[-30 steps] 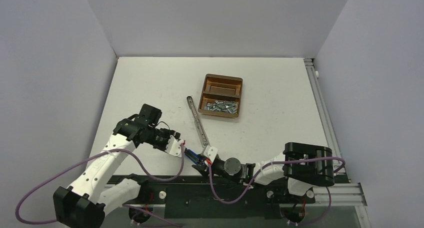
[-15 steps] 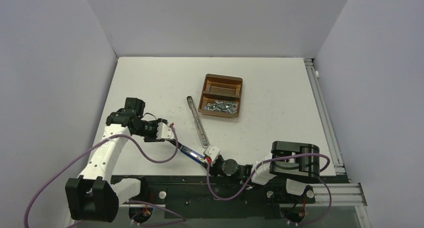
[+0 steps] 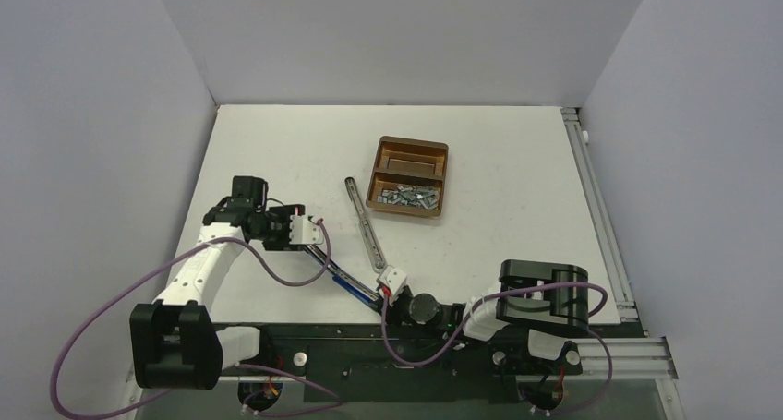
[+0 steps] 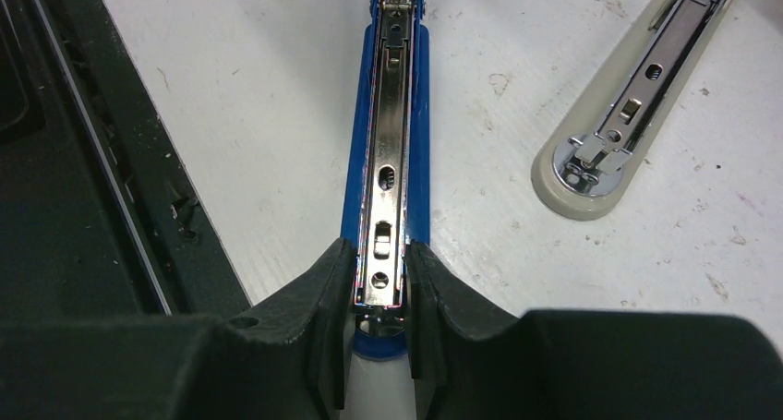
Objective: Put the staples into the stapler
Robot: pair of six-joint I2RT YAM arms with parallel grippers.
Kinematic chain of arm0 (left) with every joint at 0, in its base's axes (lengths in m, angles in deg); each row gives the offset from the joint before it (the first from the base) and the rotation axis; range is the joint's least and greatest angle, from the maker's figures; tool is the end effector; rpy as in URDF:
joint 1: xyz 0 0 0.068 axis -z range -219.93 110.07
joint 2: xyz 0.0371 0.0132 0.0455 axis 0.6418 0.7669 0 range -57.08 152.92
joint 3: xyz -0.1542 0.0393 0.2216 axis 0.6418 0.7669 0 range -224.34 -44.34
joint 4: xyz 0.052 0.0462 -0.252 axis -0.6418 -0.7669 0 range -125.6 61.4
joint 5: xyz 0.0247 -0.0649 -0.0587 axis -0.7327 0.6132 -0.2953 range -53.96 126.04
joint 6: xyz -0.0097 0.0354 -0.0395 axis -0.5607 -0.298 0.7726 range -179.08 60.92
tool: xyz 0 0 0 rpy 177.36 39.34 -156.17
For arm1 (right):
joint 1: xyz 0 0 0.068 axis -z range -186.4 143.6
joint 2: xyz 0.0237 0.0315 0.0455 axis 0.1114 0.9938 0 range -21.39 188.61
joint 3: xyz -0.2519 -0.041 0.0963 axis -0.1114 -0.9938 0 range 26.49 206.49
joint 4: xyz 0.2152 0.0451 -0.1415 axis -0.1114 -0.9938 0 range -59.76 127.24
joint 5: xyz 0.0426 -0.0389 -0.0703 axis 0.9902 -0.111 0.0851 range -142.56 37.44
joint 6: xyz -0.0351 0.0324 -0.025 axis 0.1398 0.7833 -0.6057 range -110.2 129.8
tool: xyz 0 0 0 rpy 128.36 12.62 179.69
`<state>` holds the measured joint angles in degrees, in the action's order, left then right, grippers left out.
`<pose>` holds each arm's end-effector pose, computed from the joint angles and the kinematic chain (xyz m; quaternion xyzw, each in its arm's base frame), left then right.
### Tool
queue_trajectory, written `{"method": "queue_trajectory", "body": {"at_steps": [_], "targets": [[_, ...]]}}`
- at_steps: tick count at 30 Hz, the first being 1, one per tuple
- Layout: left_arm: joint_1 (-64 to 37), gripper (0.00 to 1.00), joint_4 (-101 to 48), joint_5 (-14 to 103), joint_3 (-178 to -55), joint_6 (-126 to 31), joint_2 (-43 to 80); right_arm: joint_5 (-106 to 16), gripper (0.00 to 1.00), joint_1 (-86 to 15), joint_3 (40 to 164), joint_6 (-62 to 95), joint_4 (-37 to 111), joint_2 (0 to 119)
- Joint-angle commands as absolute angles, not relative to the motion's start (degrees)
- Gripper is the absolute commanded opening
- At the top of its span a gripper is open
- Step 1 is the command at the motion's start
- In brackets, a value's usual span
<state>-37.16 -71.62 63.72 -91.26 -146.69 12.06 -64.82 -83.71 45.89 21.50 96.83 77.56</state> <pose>0.2186 -0.0272 0.2272 0.7090 0.6320 -0.0321 0.3112 0.0660 0.2587 0.1071 -0.3897 0.7176 0.3377 0.4682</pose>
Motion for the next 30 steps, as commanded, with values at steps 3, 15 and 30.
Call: {"method": "queue_trajectory", "body": {"at_steps": [3,15,30], "targets": [[-37.5,0.50,-62.7,57.9,-91.1,-144.8,12.2,-65.9,0.09,-85.5,48.3,25.1,91.5,78.3],[-38.1,0.87,-64.4,58.9,-93.0,-128.9,9.7,-83.6,0.09,-90.1,55.0,29.9,85.3,82.6],[-41.7,0.84,-72.0,66.5,-96.2,-124.0,9.9,-90.7,0.09,-93.2,57.7,29.6,81.9,84.1]]}}
